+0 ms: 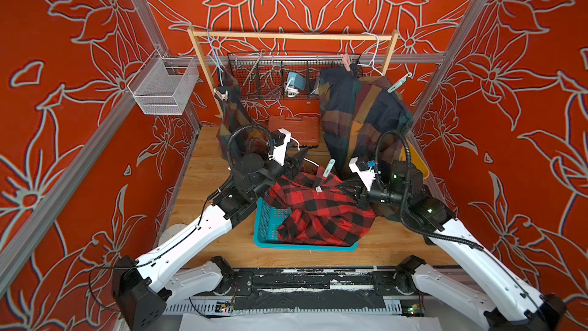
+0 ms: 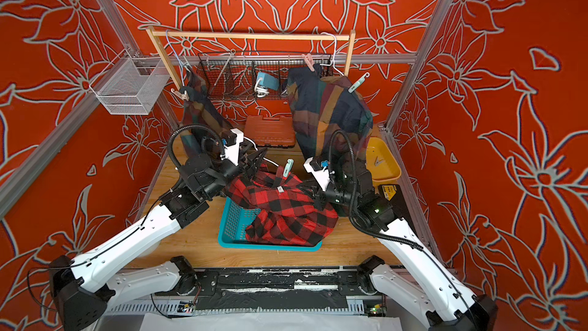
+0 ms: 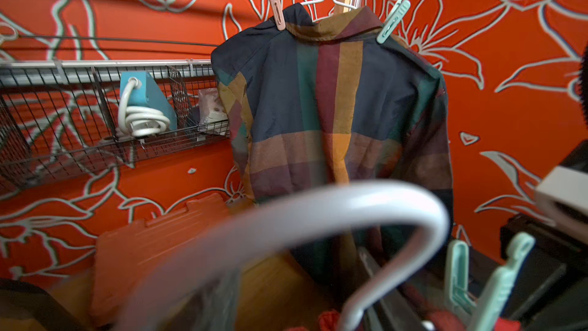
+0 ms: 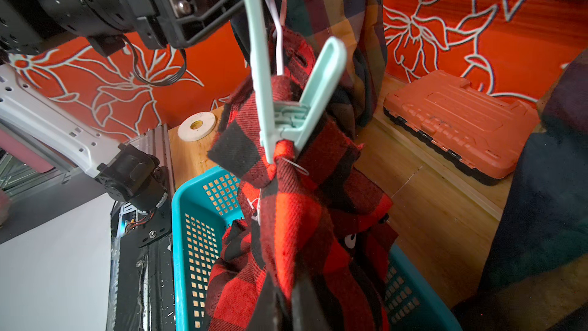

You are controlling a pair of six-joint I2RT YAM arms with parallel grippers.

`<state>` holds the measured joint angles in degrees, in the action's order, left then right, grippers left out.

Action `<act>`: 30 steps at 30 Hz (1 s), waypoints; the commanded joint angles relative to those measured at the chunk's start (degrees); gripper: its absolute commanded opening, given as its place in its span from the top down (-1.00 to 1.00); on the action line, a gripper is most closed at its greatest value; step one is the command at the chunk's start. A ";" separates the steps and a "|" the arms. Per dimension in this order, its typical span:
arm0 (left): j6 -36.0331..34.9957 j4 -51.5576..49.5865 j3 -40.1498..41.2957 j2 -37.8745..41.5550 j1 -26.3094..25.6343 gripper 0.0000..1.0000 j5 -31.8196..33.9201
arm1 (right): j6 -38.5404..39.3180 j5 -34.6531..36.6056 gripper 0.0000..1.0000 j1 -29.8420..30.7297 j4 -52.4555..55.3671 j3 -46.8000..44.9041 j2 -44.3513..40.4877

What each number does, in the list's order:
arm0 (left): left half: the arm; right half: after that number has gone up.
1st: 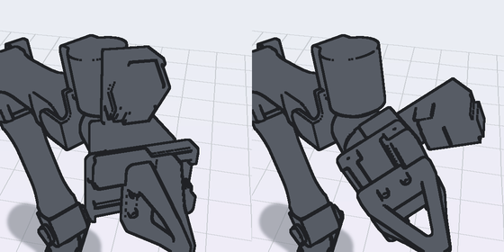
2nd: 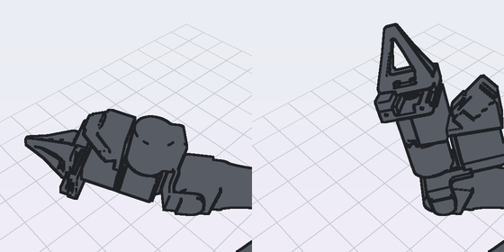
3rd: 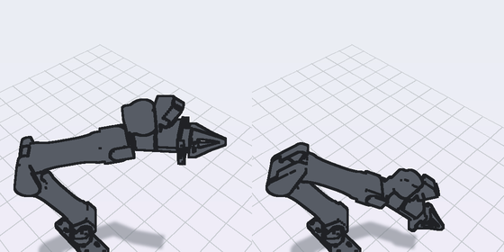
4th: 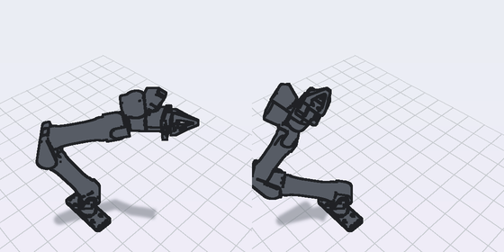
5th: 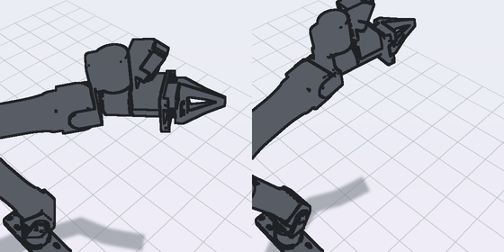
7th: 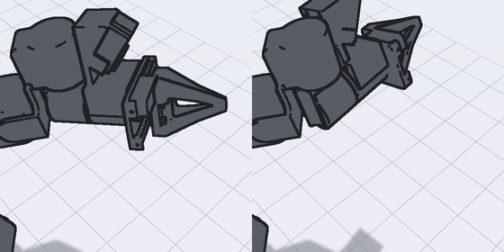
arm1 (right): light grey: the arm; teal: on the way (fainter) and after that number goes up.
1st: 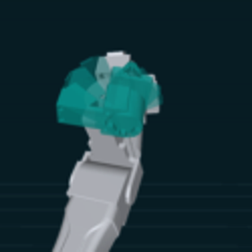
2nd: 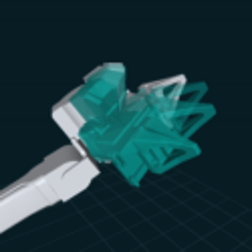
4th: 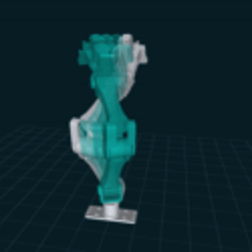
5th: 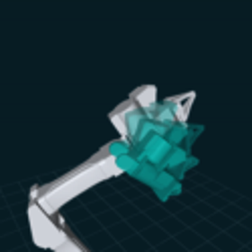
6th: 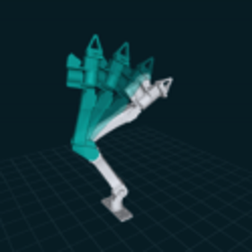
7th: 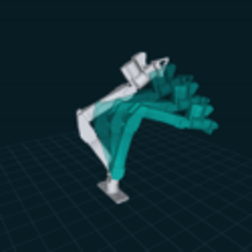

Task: Remove the clothespins securing long-sleeve shirts to the hanger
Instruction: Place the long-sleeve shirt at the bin.

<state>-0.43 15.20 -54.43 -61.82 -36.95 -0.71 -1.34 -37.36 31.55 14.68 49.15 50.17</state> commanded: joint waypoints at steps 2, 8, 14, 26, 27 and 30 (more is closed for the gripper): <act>0.69 3.77 -1.30 -0.56 0.25 0.15 -1.84 | 1.85 1.61 1.00 1.14 -0.47 3.39 -0.50; 0.12 4.24 -1.16 -0.84 0.37 0.65 -1.69 | 1.45 3.84 1.00 2.29 -0.48 3.59 0.53; -1.30 5.07 -0.20 -0.67 0.39 1.00 -0.44 | 1.04 6.75 1.00 3.12 0.41 4.51 1.90; -6.60 6.64 2.78 -0.06 0.81 1.00 0.28 | 3.19 11.36 0.61 3.35 4.97 7.93 1.67; -6.65 6.88 3.18 0.08 0.89 1.00 0.23 | 3.40 11.30 0.50 3.42 5.51 8.39 1.52; -7.21 7.46 4.54 0.53 1.00 1.00 0.35 | 4.30 12.09 0.20 3.37 7.19 9.35 1.26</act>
<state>-5.06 20.27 -50.85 -62.46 -36.56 -1.21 1.41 -26.85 34.87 20.03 56.29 52.62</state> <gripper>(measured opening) 0.048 0.370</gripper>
